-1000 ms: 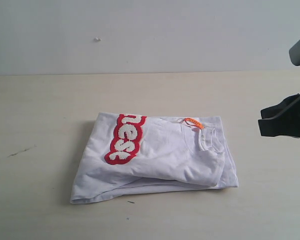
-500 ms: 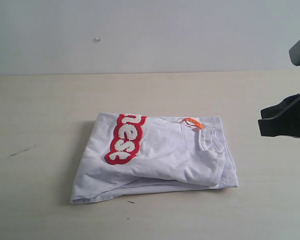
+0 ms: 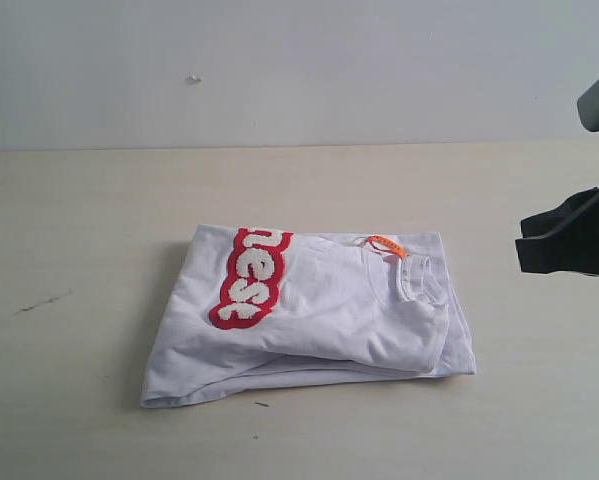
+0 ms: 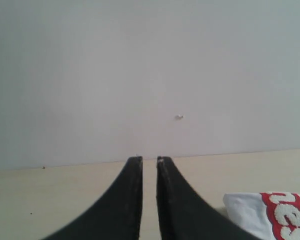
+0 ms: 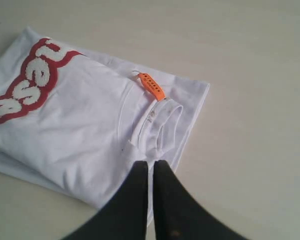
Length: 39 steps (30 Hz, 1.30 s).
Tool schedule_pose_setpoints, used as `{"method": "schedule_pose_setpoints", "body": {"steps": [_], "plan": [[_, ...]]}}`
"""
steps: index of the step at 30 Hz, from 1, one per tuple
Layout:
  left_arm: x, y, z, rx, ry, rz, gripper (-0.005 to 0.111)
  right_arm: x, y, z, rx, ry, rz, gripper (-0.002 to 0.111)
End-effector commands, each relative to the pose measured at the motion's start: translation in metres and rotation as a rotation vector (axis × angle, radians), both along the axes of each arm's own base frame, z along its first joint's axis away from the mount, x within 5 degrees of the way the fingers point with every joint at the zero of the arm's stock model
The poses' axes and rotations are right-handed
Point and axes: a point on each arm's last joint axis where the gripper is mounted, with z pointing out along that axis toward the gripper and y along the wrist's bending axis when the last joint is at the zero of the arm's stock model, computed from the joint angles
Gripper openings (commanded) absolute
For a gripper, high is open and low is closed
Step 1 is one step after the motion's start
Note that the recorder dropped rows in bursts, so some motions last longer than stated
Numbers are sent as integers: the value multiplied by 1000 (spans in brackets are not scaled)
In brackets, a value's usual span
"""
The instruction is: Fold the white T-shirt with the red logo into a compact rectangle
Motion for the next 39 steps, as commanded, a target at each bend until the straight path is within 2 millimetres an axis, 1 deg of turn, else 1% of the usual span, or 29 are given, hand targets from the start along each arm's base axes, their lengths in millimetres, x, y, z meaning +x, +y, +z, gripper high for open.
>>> {"method": "schedule_pose_setpoints", "body": {"steps": [1, 12, 17, 20, 24, 30, 39], "plan": [[-1, -1, -5, 13, 44, -8, 13, -1, 0, 0, 7, -3, -5, 5], [-2, -2, -24, -7, 248, -18, 13, -1, 0, 0, 7, -3, -5, 5], [-3, -1, -29, 9, 305, -14, 13, -1, 0, 0, 7, -3, -5, 5], [-4, -1, -35, 30, 369, -12, 13, -1, 0, 0, 7, -3, -5, 5], [-4, 1, -35, 42, 367, 11, 13, -1, 0, 0, 7, -3, -5, 5], [-4, 5, -35, 0, 371, 80, 13, -1, 0, 0, 7, -3, -5, 5], [-4, 5, -35, -21, 371, 84, 13, -1, 0, 0, 7, -3, -5, 5]]}}
